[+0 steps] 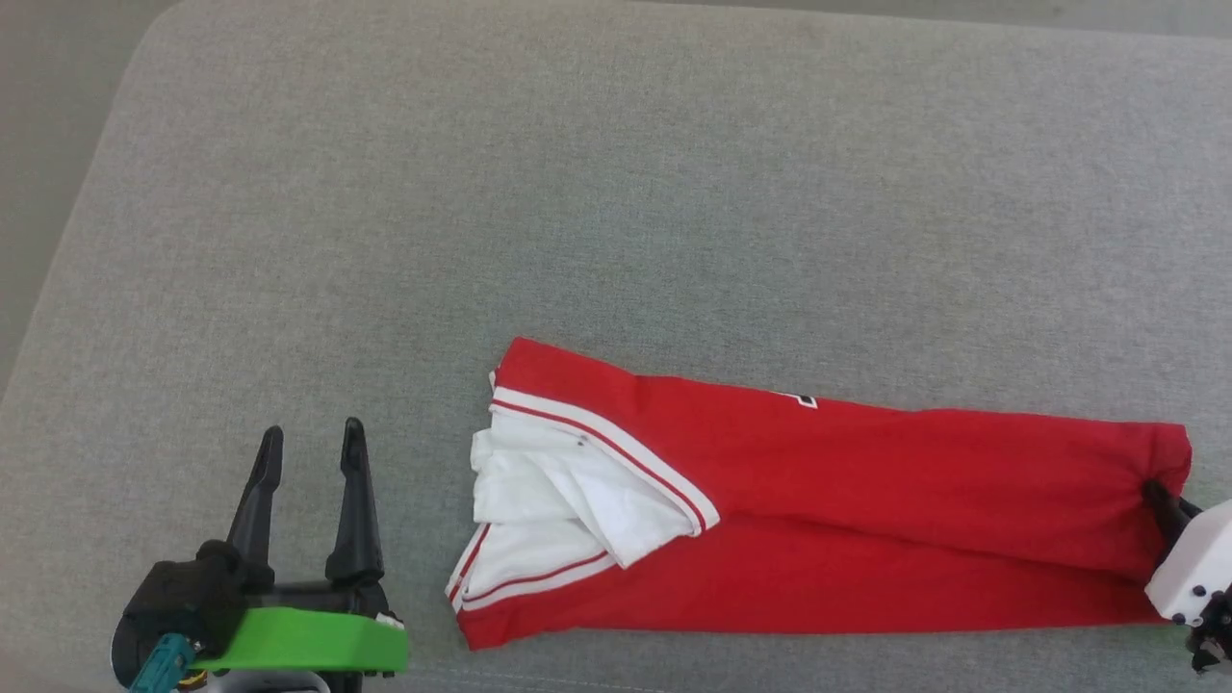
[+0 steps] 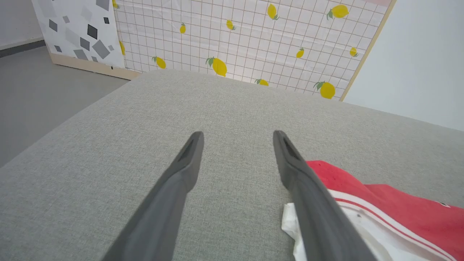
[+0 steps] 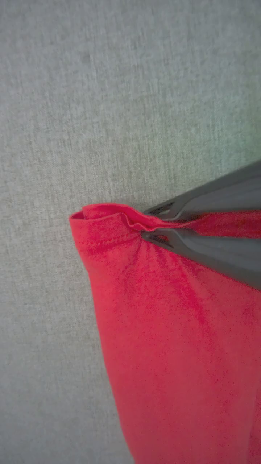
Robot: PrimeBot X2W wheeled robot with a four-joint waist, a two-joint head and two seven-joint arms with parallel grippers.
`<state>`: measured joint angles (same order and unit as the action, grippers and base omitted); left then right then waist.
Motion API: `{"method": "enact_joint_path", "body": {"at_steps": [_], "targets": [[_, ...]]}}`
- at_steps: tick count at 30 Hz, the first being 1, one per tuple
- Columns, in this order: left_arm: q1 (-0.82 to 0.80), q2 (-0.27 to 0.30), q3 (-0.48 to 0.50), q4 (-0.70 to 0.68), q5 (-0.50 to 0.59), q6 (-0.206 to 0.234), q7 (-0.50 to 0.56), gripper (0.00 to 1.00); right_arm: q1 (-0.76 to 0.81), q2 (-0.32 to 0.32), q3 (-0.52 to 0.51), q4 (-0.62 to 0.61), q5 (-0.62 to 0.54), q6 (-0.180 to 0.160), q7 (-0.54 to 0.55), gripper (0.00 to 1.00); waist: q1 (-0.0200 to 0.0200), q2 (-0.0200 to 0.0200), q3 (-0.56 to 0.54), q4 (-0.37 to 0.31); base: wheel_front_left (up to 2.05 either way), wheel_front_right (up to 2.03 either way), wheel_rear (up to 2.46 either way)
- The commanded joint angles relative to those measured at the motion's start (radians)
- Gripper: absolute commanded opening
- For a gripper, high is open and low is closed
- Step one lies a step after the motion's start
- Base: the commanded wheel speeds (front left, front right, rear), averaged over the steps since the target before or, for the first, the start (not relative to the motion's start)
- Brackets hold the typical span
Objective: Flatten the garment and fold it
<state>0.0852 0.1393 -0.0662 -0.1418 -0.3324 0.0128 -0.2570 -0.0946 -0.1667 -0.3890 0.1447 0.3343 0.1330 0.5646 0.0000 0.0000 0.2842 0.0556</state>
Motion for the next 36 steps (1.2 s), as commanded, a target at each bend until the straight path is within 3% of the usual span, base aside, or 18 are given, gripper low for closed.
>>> {"method": "enact_joint_path", "body": {"at_steps": [1, 9, 11, 15, 18, 25, 36], "targets": [[-0.021, -0.002, 0.003, 0.004, 0.011, -0.005, -0.005, 1.00, -0.014, -0.007, -0.014, 0.009, -0.014, -0.002, 0.004, 0.00, 0.0000, 0.0000, -0.009, -0.008, 0.00, 0.00, 0.00], [-0.018, 0.003, 0.001, 0.033, 0.048, -0.008, -0.005, 1.00, -0.070, -0.040, -0.119, 0.036, -0.056, -0.002, -0.017, 0.00, 0.0000, 0.0000, -0.039, -0.029, 0.00, 0.00, 0.00], [-0.015, 0.009, -0.002, 0.045, 0.064, -0.009, -0.005, 1.00, -0.078, -0.084, -0.183, 0.066, -0.099, -0.002, -0.037, 0.00, 0.0000, 0.0000, -0.052, -0.031, 0.00, 0.00, 0.00], [-0.006, 0.019, -0.007, 0.062, 0.081, -0.009, -0.005, 1.00, -0.068, -0.110, -0.255, 0.084, -0.158, -0.002, -0.062, 0.00, 0.0000, 0.0000, -0.075, -0.032, 0.00, 0.00, 0.00], [0.004, 0.021, -0.004, 0.068, 0.080, -0.008, -0.005, 1.00, -0.054, -0.109, -0.261, 0.080, -0.177, -0.002, -0.068, 0.00, 0.0000, 0.0000, -0.091, -0.038, 0.00, 0.00, 0.00], [0.026, 0.023, -0.002, 0.078, 0.072, -0.008, -0.005, 1.00, -0.021, -0.040, -0.151, -0.023, -0.080, -0.002, -0.033, 0.00, 0.0000, 0.0000, -0.117, -0.062, 0.00, 0.00, 0.00], [0.017, 0.011, -0.014, 0.093, 0.060, -0.012, -0.005, 1.00, 0.027, 0.052, 0.118, -0.334, 0.121, -0.002, 0.174, 0.00, 0.0000, 0.0000, -0.119, -0.071, 0.00, 0.00, 0.00]]}}
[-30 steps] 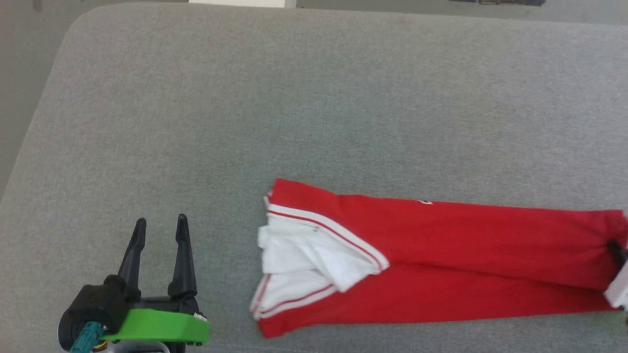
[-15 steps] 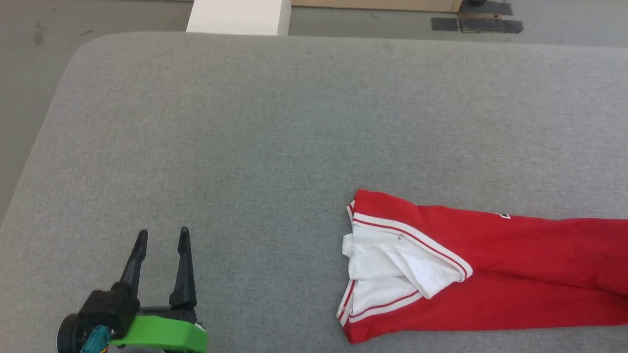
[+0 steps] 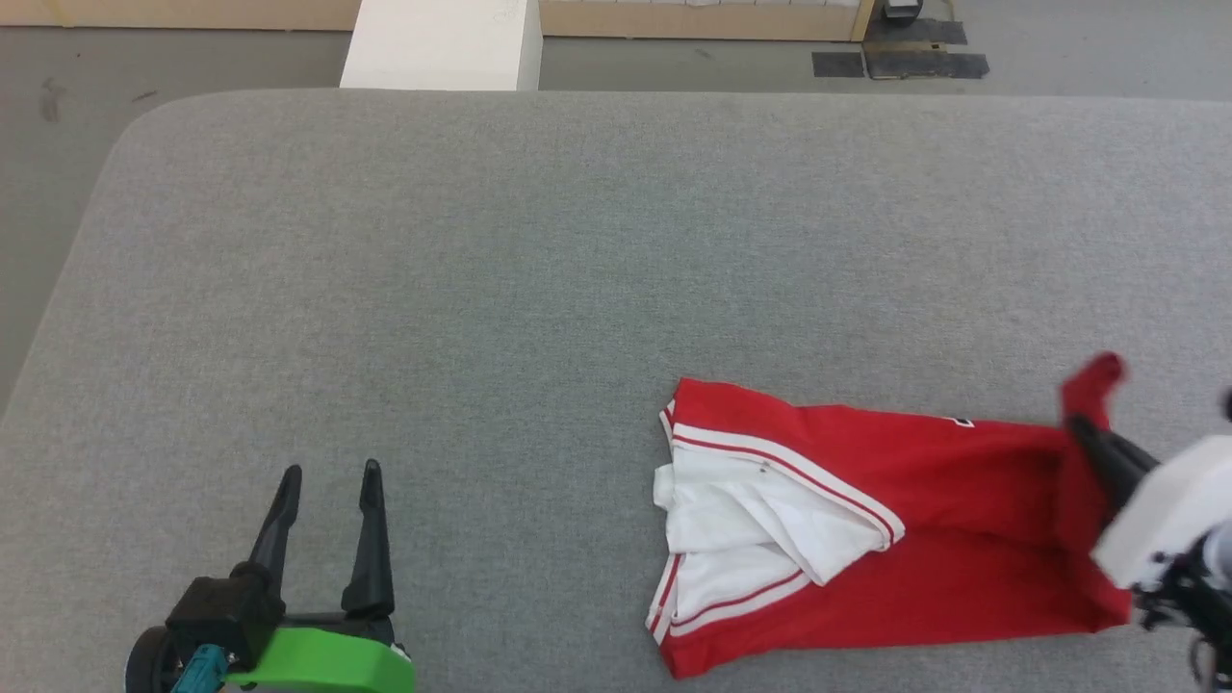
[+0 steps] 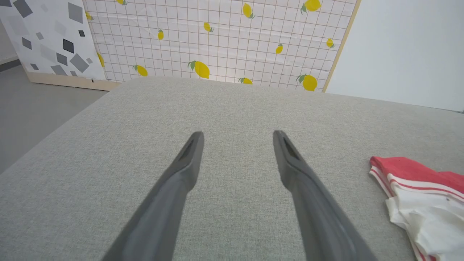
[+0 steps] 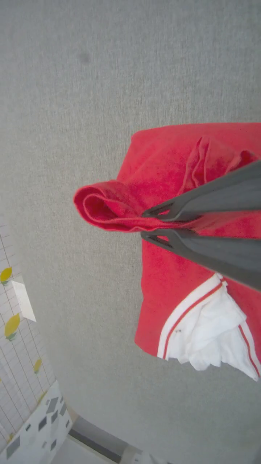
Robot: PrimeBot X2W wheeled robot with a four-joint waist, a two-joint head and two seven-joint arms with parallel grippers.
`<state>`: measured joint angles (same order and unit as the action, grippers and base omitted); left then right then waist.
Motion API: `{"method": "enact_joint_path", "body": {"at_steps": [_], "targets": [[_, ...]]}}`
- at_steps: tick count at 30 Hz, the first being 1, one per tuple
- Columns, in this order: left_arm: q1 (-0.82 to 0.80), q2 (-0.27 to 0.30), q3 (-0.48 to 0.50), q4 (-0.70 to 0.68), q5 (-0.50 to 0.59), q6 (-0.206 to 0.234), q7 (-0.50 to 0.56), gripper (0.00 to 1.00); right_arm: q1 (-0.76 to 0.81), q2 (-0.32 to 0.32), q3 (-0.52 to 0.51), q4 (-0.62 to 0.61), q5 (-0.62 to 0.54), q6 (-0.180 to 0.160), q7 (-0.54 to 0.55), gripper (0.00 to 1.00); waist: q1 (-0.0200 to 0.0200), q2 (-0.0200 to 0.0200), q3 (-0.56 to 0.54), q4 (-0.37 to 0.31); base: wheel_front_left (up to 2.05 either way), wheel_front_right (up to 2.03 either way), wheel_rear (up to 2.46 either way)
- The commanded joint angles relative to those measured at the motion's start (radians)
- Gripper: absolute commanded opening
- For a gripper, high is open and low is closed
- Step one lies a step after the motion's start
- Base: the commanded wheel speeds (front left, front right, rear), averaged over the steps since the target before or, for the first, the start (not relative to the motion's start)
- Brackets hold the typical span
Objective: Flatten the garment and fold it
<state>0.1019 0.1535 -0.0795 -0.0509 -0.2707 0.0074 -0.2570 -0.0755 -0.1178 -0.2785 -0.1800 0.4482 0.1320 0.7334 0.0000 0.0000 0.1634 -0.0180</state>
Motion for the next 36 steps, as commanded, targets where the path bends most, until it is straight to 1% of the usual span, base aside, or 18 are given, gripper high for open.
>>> {"method": "enact_joint_path", "body": {"at_steps": [1, 4, 7, 11, 15, 19, 22, 29, 34, 35, 36], "targets": [[-0.001, -0.005, -0.002, 0.003, -0.002, -0.008, -0.005, 1.00, 0.007, 0.007, 0.032, -0.028, 0.013, -0.001, 0.019, 0.00, 0.0000, 0.0000, 0.003, 0.006, 0.00, 0.00, 0.00], [-0.006, -0.007, -0.007, 0.008, -0.005, -0.012, -0.005, 1.00, -0.002, 0.013, 0.111, -0.075, 0.024, -0.001, 0.052, 0.00, 0.0000, 0.0000, 0.006, 0.022, 0.00, 0.00, 0.00], [-0.014, -0.007, -0.010, 0.013, -0.005, -0.014, -0.005, 1.00, -0.020, 0.016, 0.185, -0.091, 0.031, -0.001, 0.071, 0.00, 0.0000, 0.0000, 0.009, 0.041, 0.00, 0.00, 0.00], [-0.028, -0.009, -0.019, 0.021, -0.005, -0.018, -0.005, 1.00, -0.046, 0.012, 0.277, -0.080, 0.034, -0.001, 0.088, 0.00, 0.0000, 0.0000, 0.014, 0.069, 0.00, 0.00, 0.00], [-0.036, -0.014, -0.022, 0.029, -0.008, -0.018, -0.005, 1.00, -0.080, 0.007, 0.363, -0.039, 0.024, -0.001, 0.089, 0.00, 0.0000, 0.0000, 0.016, 0.087, 0.00, 0.00, 0.00], [-0.044, -0.022, -0.027, 0.037, -0.011, -0.018, -0.005, 1.00, -0.115, 0.015, 0.426, 0.041, 0.001, -0.001, 0.071, 0.00, 0.0000, 0.0000, 0.017, 0.100, 0.00, 0.00, 0.00], [-0.053, -0.029, -0.035, 0.044, -0.012, -0.021, -0.005, 1.00, -0.144, 0.024, 0.455, 0.138, -0.030, -0.001, 0.051, 0.00, 0.0000, 0.0000, 0.022, 0.112, 0.00, 0.00, 0.00], [-0.086, -0.045, -0.059, 0.073, -0.011, -0.032, -0.005, 1.00, -0.198, 0.042, 0.502, 0.351, -0.103, -0.001, 0.006, 0.00, 0.0000, 0.0000, 0.028, 0.144, 0.00, 0.00, 0.00], [-0.102, -0.053, -0.067, 0.095, -0.014, -0.040, -0.005, 1.00, -0.236, 0.049, 0.509, 0.453, -0.147, -0.001, -0.013, 0.00, 0.0000, 0.0000, 0.027, 0.155, 0.00, 0.00, 0.00], [-0.103, -0.054, -0.067, 0.099, -0.014, -0.041, -0.005, 1.00, -0.244, 0.050, 0.512, 0.471, -0.156, -0.001, -0.013, 0.36, 0.0000, 0.0000, 0.025, 0.155, 0.00, 0.00, 0.00], [-0.103, -0.055, -0.065, 0.102, -0.015, -0.041, -0.005, 1.00, -0.250, 0.051, 0.518, 0.483, -0.159, -0.001, -0.012, 0.36, 0.0000, 0.0000, 0.023, 0.154, 0.00, 0.00, 0.00]]}}
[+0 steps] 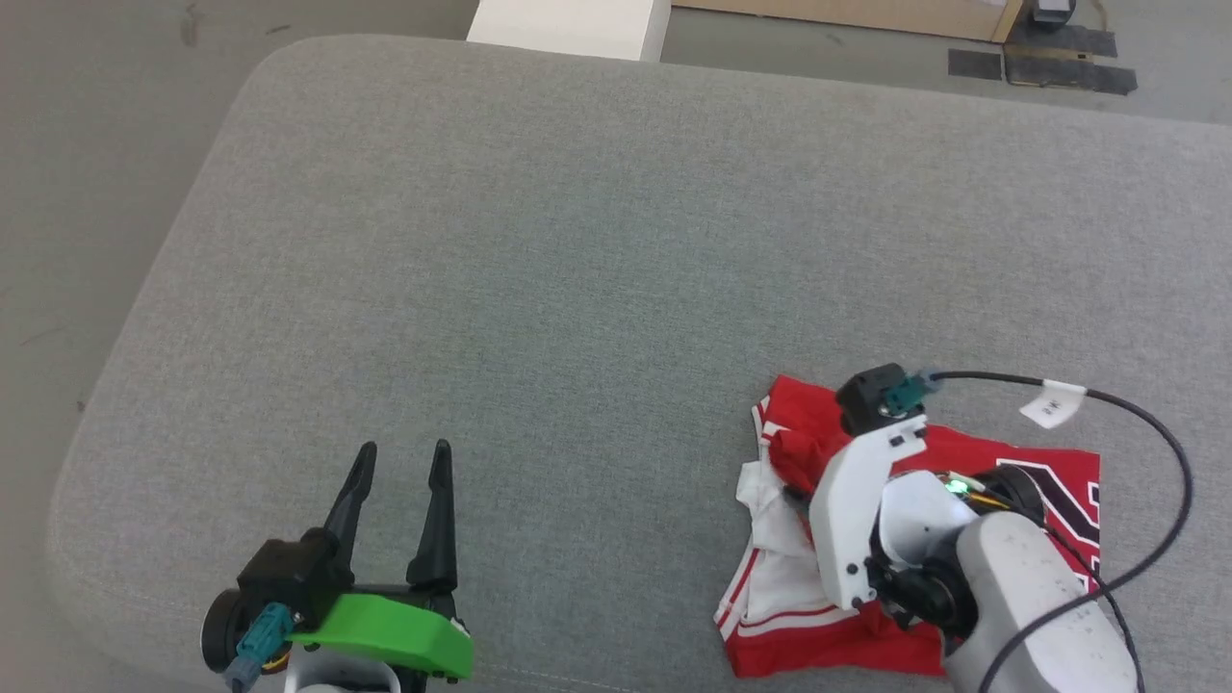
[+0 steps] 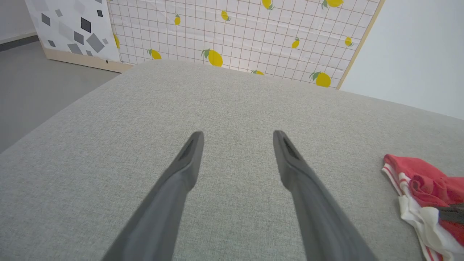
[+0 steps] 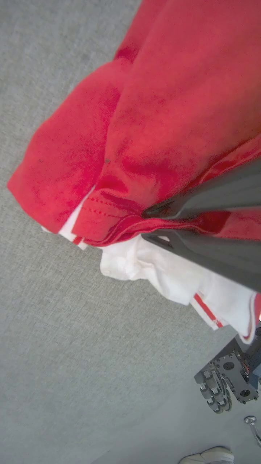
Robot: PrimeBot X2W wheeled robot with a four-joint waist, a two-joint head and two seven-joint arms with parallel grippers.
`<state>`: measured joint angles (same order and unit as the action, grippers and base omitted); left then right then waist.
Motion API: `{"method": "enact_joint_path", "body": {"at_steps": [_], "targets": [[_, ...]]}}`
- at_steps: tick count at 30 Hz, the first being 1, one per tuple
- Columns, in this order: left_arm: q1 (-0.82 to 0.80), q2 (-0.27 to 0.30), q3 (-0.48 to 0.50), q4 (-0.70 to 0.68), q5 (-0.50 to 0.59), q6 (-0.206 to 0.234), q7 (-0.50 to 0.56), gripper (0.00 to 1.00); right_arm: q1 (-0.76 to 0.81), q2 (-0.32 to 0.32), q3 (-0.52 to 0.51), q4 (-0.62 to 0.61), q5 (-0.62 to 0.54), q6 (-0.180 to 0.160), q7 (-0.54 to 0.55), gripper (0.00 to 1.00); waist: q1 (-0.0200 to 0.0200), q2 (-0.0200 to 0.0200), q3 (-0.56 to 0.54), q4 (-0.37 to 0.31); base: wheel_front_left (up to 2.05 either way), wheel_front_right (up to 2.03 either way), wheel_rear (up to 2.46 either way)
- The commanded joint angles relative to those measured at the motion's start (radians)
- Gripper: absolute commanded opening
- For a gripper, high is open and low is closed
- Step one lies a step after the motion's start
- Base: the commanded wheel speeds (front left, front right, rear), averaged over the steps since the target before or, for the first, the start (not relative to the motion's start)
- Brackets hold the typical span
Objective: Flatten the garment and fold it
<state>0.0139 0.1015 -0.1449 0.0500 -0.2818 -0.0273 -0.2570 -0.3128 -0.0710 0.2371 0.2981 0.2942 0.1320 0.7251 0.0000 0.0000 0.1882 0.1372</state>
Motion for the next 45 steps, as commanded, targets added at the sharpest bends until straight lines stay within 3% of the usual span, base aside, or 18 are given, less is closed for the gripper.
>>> {"method": "enact_joint_path", "body": {"at_steps": [1, 6, 10, 17, 23, 27, 31, 45], "targets": [[-0.015, -0.004, 0.002, 0.004, -0.004, -0.006, -0.005, 1.00, -0.019, 0.005, 0.011, 0.014, -0.005, -0.001, -0.005, 1.00, 0.0000, 0.0000, -0.006, -0.004, 0.00, 0.00, 0.00], [-0.002, -0.001, 0.015, 0.012, -0.009, -0.008, -0.005, 1.00, -0.043, 0.009, 0.062, -0.016, 0.049, -0.001, 0.005, 1.00, 0.0000, 0.0000, -0.027, -0.033, 0.00, 0.00, 0.00], [0.009, 0.002, 0.025, 0.010, -0.011, -0.008, -0.005, 1.00, -0.038, -0.018, 0.047, -0.128, 0.111, -0.001, 0.023, 1.00, 0.0000, 0.0000, -0.046, -0.061, 0.00, 0.00, 0.00], [0.029, 0.007, 0.032, -0.006, -0.011, -0.005, -0.005, 1.00, 0.075, -0.098, -0.195, -0.356, 0.095, -0.001, 0.006, 1.00, 0.0000, 0.0000, -0.046, -0.099, 0.00, 0.00, 0.00], [0.030, 0.016, 0.031, -0.027, -0.005, -0.004, -0.005, 1.00, 0.227, -0.095, -0.418, -0.429, 0.034, -0.001, -0.023, 1.00, 0.0000, 0.0000, -0.021, -0.118, 0.00, 0.00, 0.00], [0.032, 0.024, 0.033, -0.035, -0.006, -0.002, -0.003, 1.00, 0.292, -0.048, -0.488, -0.411, 0.026, -0.001, -0.044, 1.00, 0.0000, 0.0000, -0.005, -0.129, 0.00, 0.00, 0.00], [0.032, 0.032, 0.032, -0.044, -0.007, -0.002, 0.007, 1.00, 0.307, -0.019, -0.488, -0.367, 0.034, -0.001, -0.060, 1.00, 0.0000, 0.0000, 0.006, -0.131, 0.00, 0.00, 0.00], [0.018, 0.058, 0.021, -0.081, -0.005, 0.004, 0.045, 1.00, 0.226, -0.005, -0.465, -0.147, 0.050, -0.001, -0.124, 1.00, 0.0000, 0.0000, 0.041, -0.099, 0.00, 0.00, 0.00]]}}
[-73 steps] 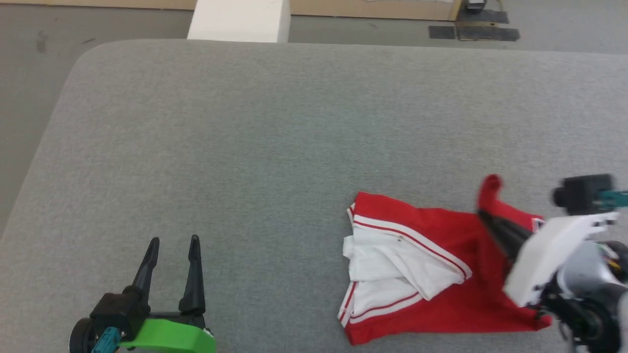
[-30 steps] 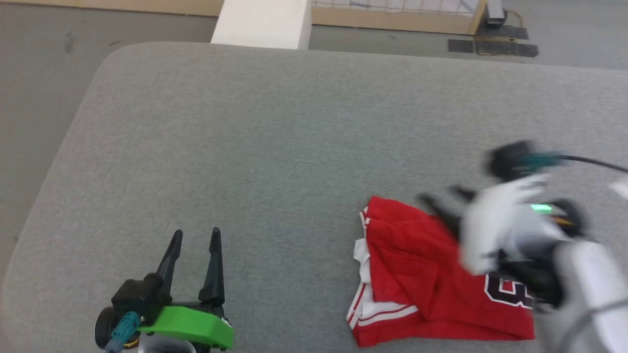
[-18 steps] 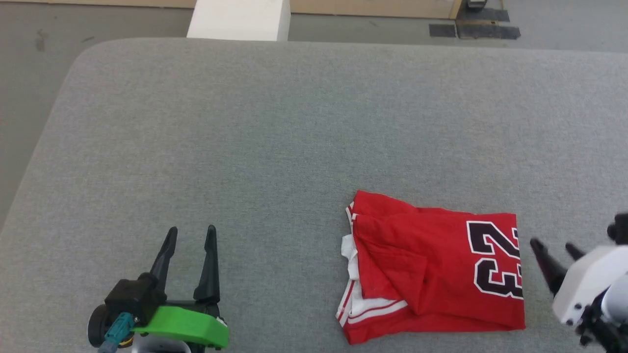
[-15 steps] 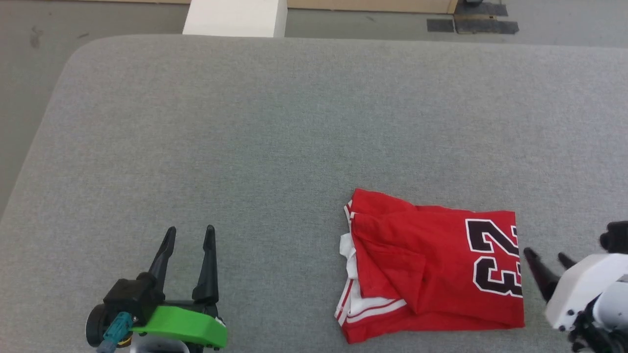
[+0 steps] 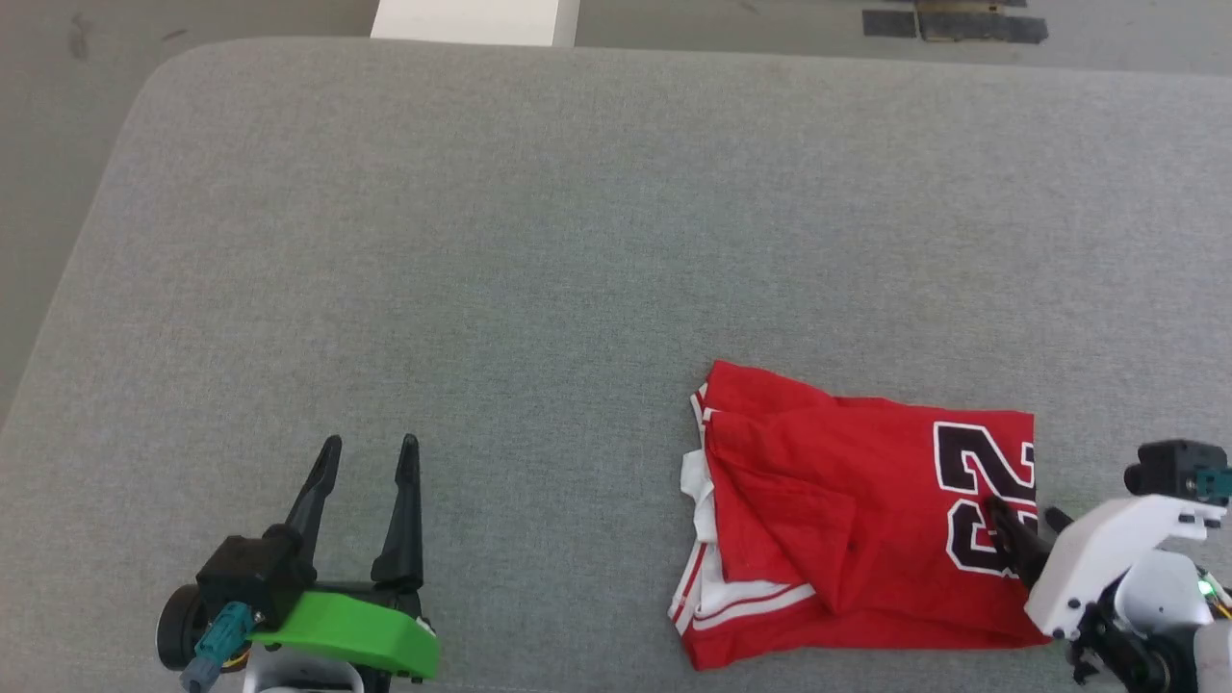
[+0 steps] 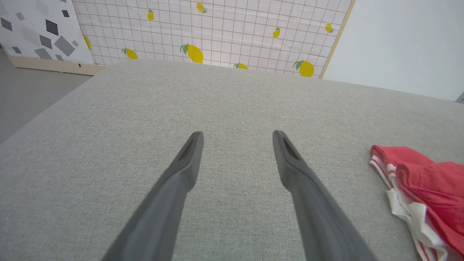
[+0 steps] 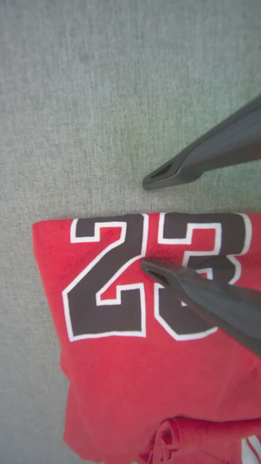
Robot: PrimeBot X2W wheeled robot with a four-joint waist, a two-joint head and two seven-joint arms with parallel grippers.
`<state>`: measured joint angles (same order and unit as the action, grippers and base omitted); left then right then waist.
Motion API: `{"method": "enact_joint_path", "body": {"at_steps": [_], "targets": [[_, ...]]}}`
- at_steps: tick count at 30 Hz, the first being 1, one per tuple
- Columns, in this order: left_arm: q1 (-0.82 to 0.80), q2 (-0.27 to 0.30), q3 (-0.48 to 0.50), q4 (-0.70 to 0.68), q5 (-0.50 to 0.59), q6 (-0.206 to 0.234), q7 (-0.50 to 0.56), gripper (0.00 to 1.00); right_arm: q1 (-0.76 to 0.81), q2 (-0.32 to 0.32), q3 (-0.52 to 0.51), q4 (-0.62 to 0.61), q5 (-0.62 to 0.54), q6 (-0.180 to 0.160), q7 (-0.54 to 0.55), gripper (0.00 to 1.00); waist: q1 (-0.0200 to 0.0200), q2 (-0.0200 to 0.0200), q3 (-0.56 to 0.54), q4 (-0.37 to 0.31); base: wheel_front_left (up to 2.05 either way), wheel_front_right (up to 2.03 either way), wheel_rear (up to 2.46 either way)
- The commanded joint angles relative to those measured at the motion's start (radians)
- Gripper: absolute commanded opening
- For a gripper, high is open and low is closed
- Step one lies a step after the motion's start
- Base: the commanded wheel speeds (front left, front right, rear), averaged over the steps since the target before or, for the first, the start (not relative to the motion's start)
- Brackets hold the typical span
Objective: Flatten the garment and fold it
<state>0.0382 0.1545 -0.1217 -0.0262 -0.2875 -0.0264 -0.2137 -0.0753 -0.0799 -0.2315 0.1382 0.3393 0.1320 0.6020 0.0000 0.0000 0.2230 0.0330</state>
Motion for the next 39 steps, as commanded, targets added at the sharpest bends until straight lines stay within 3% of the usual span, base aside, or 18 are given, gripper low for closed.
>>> {"method": "enact_joint_path", "body": {"at_steps": [1, 2, 3, 16, 25, 39], "targets": [[-0.008, 0.006, -0.004, -0.007, 0.000, 0.003, 0.004, 1.00, -0.018, 0.002, 0.012, 0.029, 0.012, -0.001, 0.009, 1.00, 0.0000, 0.0000, 0.009, 0.007, 0.00, 0.00, 0.00], [-0.010, 0.006, -0.005, -0.008, 0.000, 0.003, 0.005, 1.00, -0.022, 0.002, 0.016, 0.037, 0.019, -0.001, 0.016, 0.08, 0.0000, 0.0000, 0.012, 0.009, 0.00, 0.00, 0.00], [-0.011, 0.006, -0.006, -0.009, 0.000, 0.004, 0.006, 1.00, -0.025, 0.001, 0.025, 0.044, 0.028, -0.001, 0.031, 0.00, 0.0000, 0.0000, 0.013, 0.010, 0.00, 0.00, 0.00], [-0.041, 0.010, -0.030, -0.022, 0.002, 0.002, 0.012, 1.00, -0.068, -0.086, 0.096, -0.085, 0.037, -0.001, 0.052, 0.00, 0.0000, 0.0000, -0.007, -0.049, 0.00, 0.00, 0.00], [-0.076, 0.031, -0.030, -0.035, 0.009, 0.006, 0.031, 1.00, -0.192, -0.235, 0.199, -0.095, 0.049, -0.001, 0.095, 0.00, 0.0000, 0.0000, 0.019, -0.166, 0.00, 0.00, 0.00], [-0.191, 0.084, -0.044, -0.125, 0.045, 0.002, 0.101, 1.00, -0.413, -0.474, 0.201, 0.029, -0.045, -0.001, 0.032, 0.00, 0.0000, 0.0000, 0.172, -0.262, 0.00, 0.00, 0.00]]}}
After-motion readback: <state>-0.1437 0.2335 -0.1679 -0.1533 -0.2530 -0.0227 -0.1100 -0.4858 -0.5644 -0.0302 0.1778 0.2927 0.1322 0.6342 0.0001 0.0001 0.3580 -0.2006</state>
